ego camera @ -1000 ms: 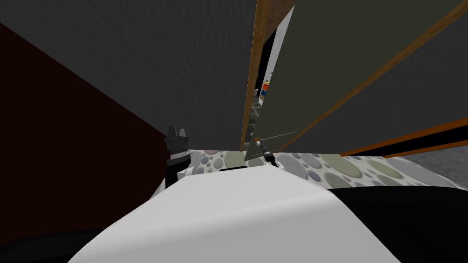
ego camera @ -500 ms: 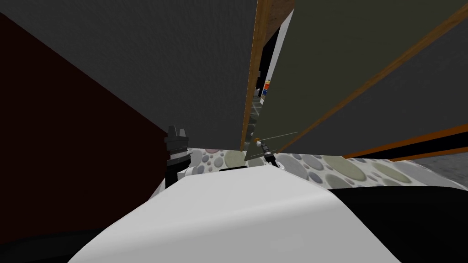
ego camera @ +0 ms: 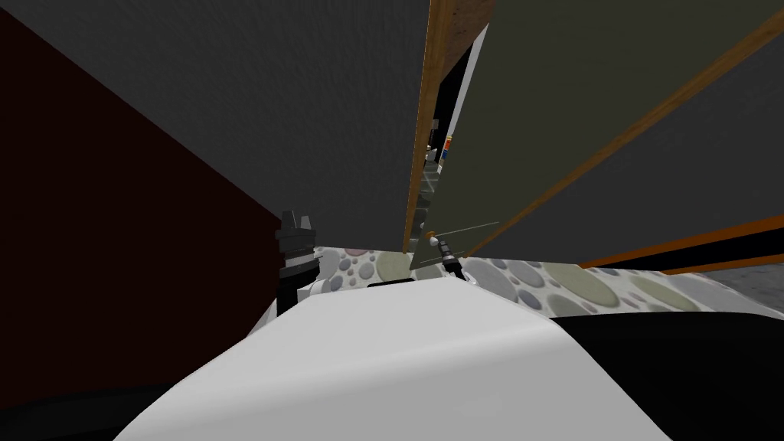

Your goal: Pull the door open

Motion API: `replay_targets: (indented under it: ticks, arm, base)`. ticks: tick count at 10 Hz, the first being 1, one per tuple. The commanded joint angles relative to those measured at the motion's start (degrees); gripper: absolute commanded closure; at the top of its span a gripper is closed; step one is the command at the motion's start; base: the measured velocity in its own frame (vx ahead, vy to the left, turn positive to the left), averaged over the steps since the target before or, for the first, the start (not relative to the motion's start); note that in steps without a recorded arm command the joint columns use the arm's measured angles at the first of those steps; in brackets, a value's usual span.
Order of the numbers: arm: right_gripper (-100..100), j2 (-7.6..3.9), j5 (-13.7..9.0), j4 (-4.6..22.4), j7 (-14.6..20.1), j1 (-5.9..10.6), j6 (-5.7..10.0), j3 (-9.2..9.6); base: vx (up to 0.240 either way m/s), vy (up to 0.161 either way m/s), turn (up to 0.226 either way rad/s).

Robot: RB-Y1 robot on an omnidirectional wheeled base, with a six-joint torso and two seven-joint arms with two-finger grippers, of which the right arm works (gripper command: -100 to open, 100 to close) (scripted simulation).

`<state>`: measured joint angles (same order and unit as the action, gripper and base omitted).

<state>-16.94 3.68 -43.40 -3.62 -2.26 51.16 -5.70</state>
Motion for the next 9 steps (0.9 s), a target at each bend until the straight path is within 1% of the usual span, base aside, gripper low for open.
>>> replay_targets:
  ticks: [1, 2, 3, 4, 5, 6, 7, 8, 9]
  arm:
    - [100, 1.12, 0.18, -1.68, 1.48, -0.76, -0.55, 1.14]
    - [100, 1.15, -0.38, -1.92, 3.84, -0.98, -0.67, 1.32]
    - [100, 1.19, -0.94, -2.16, 5.19, -1.20, -0.79, 1.50]
    - [100, 1.19, -0.94, -2.16, 6.20, -1.20, -0.79, 1.50]
    - [100, 1.22, -1.50, -2.41, 8.05, -1.43, -0.91, 1.68]
    - [100, 1.22, -1.50, -2.41, 8.56, -1.43, -0.91, 1.68]
    - [100, 1.25, -2.06, -2.65, 10.68, -1.65, -1.03, 1.86]
    - [100, 1.25, -2.06, -2.65, 10.91, -1.65, -1.03, 1.86]
    - [100, 1.29, -2.62, -2.89, 13.09, -1.87, -1.15, 2.04]
  base:
    - [-0.023, -0.021, 0.037]
    - [-0.023, -0.036, 0.056]
    - [-0.048, -0.046, 0.098]
    - [-0.040, -0.026, 0.045]
    - [-0.038, -0.025, 0.064]
    - [-0.031, -0.020, 0.029]
    - [-0.044, -0.017, 0.071]
    - [-0.030, -0.022, 0.040]
    - [-0.029, -0.029, 0.083]
